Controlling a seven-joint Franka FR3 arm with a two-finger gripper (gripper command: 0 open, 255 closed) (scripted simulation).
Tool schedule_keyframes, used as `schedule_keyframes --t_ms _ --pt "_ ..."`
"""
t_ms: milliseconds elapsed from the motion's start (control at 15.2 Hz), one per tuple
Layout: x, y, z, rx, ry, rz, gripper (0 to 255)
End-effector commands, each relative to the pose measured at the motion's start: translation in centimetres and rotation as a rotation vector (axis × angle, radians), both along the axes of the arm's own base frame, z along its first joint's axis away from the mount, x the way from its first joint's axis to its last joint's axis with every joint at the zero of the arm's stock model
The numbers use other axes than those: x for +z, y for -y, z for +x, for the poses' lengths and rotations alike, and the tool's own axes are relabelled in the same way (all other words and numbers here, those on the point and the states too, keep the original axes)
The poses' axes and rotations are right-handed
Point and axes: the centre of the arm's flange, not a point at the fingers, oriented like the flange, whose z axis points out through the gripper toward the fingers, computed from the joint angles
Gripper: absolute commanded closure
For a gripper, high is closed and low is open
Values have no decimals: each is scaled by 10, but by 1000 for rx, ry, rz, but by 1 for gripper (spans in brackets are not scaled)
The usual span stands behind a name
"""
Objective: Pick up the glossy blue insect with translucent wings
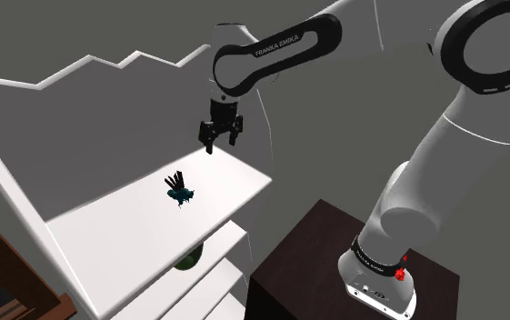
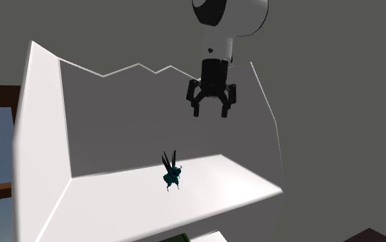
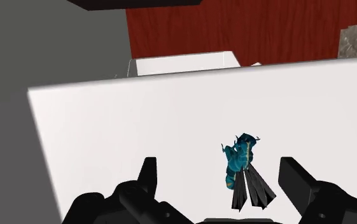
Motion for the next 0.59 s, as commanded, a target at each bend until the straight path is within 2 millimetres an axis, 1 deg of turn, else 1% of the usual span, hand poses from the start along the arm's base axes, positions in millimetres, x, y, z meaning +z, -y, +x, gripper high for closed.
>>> schedule_keyframes --t_ms 0,528 --pt "-20 -10 20 9 -9 3 0" --pt "-88 -59 89 47 -45 14 0"
